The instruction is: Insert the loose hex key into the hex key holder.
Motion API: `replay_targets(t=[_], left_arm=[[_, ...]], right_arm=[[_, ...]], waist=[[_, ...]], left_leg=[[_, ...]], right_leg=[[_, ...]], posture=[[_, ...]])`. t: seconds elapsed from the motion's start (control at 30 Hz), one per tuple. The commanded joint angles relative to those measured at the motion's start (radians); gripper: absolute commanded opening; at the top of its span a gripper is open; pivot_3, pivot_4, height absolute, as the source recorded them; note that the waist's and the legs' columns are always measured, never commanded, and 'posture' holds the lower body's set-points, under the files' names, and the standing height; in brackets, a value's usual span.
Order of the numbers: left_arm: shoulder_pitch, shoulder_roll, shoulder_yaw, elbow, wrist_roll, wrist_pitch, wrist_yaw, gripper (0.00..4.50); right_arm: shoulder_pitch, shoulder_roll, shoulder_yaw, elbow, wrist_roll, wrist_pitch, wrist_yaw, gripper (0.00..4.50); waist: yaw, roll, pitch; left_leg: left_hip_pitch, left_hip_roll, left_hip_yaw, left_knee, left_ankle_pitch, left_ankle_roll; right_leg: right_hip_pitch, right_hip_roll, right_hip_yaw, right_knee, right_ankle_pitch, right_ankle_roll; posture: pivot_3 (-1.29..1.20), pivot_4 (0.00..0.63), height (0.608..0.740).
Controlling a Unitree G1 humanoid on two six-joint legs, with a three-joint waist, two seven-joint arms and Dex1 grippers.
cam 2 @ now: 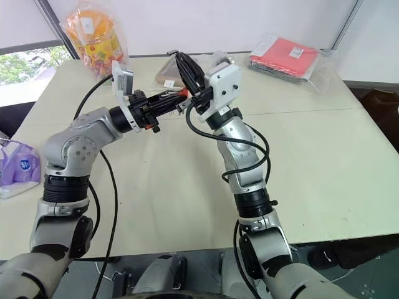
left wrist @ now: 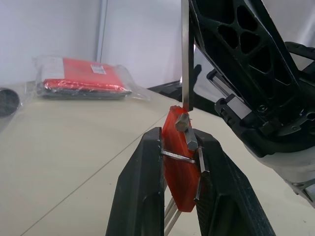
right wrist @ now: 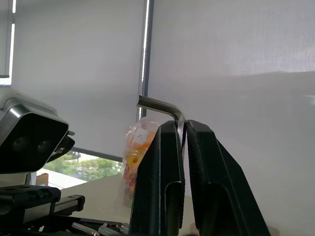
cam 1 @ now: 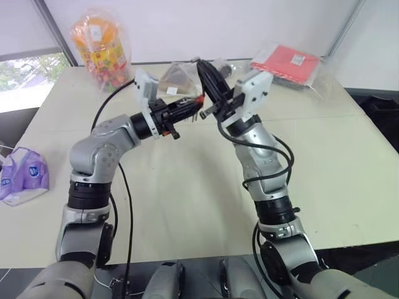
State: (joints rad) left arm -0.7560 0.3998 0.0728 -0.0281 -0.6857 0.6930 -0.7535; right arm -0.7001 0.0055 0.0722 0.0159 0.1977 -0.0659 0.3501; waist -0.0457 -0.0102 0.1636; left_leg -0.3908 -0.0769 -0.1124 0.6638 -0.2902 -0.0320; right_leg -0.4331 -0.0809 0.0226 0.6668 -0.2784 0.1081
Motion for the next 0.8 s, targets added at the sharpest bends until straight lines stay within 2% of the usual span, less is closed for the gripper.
replay_targets(t=[0.03,0.8], left_arm=[[-0.018,0.000,0.026,-0.055,-0.024,-0.002,0.006,0.26],[-0.036,-0.021,0.058,-0.046,-0.059,0.021,0.040,0.26]], right_arm=[[-0.033,0.010,-0.002,-0.010,0.000,-0.021,-0.006,0.04],[-0.012,0.015,0.012,-0.022,-0.006,-0.023,-0.012,0.04]], waist=[[0.000,0.000,0.000],[0.000,0.000,0.000]], left_leg=[[0.000,0.000,0.000,0.000,0.000,0.000],[0.000,0.000,0.000,0.000,0.000,0.000]], right_leg=[[0.000,0.000,0.000,0.000,0.000,0.000],[0.000,0.000,0.000,0.000,0.000,0.000]], posture=[[0.00,0.150,0.740],[0.00,0.150,0.740]])
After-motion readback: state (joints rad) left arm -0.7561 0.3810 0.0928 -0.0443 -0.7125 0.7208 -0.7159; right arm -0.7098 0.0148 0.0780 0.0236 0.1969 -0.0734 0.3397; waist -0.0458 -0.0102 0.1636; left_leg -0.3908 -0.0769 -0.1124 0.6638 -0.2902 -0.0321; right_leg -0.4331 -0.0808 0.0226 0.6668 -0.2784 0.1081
